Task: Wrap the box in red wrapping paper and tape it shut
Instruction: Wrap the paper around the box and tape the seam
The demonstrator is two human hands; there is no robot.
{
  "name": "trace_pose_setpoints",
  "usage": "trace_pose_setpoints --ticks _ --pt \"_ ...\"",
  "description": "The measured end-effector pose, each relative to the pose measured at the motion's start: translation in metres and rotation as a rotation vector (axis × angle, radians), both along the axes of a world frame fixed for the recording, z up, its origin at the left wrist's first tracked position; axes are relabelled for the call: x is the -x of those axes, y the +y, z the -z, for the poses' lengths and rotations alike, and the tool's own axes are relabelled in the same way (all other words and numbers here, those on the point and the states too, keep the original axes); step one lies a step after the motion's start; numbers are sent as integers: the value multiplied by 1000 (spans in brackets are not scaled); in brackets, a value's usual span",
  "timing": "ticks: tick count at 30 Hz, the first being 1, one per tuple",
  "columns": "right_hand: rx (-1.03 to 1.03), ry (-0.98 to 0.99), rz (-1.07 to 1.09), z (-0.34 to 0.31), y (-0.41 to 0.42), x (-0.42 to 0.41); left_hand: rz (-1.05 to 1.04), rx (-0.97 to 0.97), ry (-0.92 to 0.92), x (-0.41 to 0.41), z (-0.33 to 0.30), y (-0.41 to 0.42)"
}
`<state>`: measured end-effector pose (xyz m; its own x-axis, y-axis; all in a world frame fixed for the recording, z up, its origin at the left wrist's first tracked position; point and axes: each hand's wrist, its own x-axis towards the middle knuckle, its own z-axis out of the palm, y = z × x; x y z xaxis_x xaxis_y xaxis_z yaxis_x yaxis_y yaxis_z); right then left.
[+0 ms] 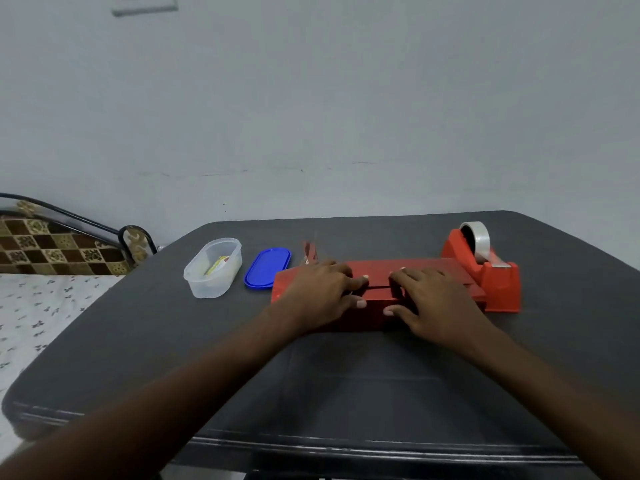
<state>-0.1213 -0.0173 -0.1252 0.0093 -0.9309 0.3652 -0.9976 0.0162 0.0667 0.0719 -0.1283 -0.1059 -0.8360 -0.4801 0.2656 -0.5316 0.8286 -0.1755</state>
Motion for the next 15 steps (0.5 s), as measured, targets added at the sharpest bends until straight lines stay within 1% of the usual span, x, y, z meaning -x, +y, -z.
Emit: trace_pose_setpoints --ticks 2,5,7,9,11,13,15 --pt "32 8 36 1 3 -3 -12 24 19 -2 2 -1" --pt "54 34 73 -4 0 -7 -38 11 53 -3 2 -2" --pt "44 -13 67 -9 -8 -9 -42 28 70 -2 5 -2" --pt "-14 -95 18 -13 -19 -11 -45 51 91 -2 9 -3" --pt "-118 -144 -42 -15 -30 -12 -47 72 116 -1 12 -3" --pt "-217 -150 -61 -11 -37 -12 -37 57 141 -1 12 -2" --pt "-237 -116 -58 -1 -39 -11 -36 -16 194 -4 11 -4"
